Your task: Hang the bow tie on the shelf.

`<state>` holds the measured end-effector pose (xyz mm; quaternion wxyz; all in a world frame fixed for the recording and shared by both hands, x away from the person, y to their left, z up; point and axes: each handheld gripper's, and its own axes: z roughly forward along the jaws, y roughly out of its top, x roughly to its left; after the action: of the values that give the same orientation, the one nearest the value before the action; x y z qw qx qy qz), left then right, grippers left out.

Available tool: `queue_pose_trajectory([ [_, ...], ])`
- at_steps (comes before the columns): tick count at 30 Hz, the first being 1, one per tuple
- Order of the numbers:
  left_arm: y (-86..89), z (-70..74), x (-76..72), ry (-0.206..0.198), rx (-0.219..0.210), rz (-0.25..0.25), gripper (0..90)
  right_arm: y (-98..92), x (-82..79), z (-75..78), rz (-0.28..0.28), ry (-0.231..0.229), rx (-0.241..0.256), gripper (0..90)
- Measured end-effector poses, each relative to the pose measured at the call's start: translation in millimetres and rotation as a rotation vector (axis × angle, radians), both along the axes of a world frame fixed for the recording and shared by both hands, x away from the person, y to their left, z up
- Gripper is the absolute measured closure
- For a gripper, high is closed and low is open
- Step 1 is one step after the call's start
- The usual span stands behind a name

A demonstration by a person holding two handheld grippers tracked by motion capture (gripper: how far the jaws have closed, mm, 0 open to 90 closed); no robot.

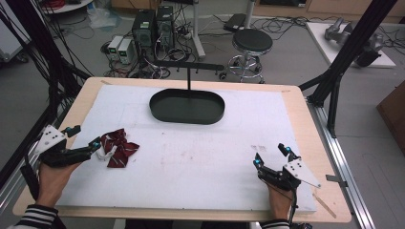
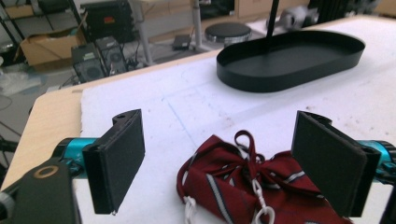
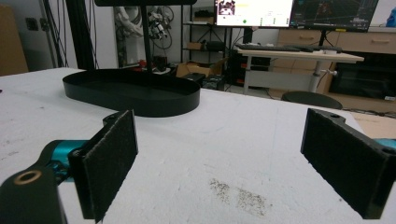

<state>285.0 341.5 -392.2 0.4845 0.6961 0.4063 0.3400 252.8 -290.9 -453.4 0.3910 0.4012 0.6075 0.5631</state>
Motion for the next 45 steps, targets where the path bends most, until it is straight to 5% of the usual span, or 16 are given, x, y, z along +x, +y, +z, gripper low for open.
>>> queue_pose_trajectory([
  [12,0.7,0.3,16.0,0.178,0.106,0.008,21.4,0.0,-0.1,0.0,-0.003,0.0,0.001,10.0],
  [32,5.9,-0.9,41.9,0.451,0.175,0.028,34.5,0.0,-0.6,0.0,-0.005,-0.001,0.005,9.9],
  [45,4.5,-8.9,51.0,0.535,0.244,0.064,47.4,-0.3,-0.5,-0.1,-0.005,-0.005,0.004,10.0],
])
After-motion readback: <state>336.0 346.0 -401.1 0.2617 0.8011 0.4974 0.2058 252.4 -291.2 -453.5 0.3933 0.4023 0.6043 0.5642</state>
